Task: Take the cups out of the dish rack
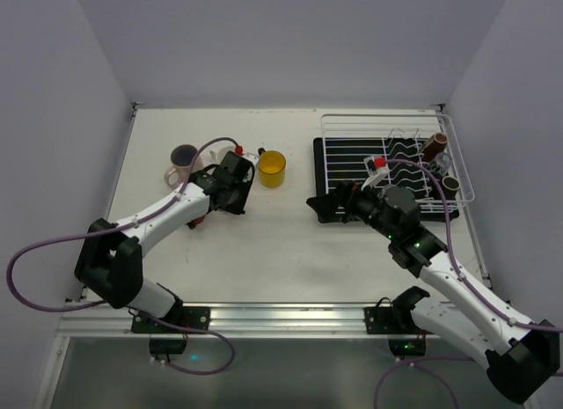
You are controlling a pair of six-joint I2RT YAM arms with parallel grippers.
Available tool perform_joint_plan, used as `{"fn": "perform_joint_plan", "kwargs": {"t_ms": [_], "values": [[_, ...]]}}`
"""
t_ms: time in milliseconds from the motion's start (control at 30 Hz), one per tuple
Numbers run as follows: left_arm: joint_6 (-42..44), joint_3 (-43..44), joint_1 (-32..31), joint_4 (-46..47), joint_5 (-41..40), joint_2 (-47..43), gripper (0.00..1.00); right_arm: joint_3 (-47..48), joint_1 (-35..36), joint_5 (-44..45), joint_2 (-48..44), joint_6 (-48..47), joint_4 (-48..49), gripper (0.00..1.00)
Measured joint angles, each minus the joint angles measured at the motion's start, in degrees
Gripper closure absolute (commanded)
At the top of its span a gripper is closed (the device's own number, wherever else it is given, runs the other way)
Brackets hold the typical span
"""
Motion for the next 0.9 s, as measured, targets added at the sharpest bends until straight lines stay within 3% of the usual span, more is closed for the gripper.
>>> {"fn": "perform_joint_plan", "kwargs": {"t_ms": [167, 367, 533, 633, 667, 767, 800, 900], "values": [[1.07, 1.01, 0.0, -0.15, -0.83, 4.24, 0.99, -1.11, 0.0, 0.02, -0.9, 0.02, -0.07, 0.01], [1.49, 1.03, 0.0, -1.27, -3.19, 6.8, 0.71, -1.25, 0.0, 0.07, -1.64, 0.02, -0.04, 0.01], [2.29, 1.25, 0.02, -0.96, -5.4, 6.84, 0.64, -1.31, 0.0, 1.03, -1.75, -0.17, -1.31, 0.01], [2.38, 1.25, 0.02, -0.72, -6.08, 6.8, 0.56, -1.29, 0.0, 2.69, -1.97, -0.46, -3.93, 0.01], [2.38, 1.25, 0.04, -0.66, -6.38, 6.73, 0.5, -1.27, 0.0, 3.48, -1.99, -0.68, -4.83, 0.01], [2.38, 1.25, 0.04, -0.7, -7.23, 5.75, 0.38, -1.01, 0.0, 6.49, -2.4, -1.29, -7.85, 0.14], [2.43, 1.25, 0.04, -0.66, -7.54, 4.92, 0.36, -0.74, -0.02, 7.56, -2.64, -1.57, -9.09, 0.22], [2.34, 1.25, 0.04, -0.13, -7.8, 1.05, 0.27, 0.31, -0.07, 11.08, -3.1, -2.34, -11.93, 0.29]]}}
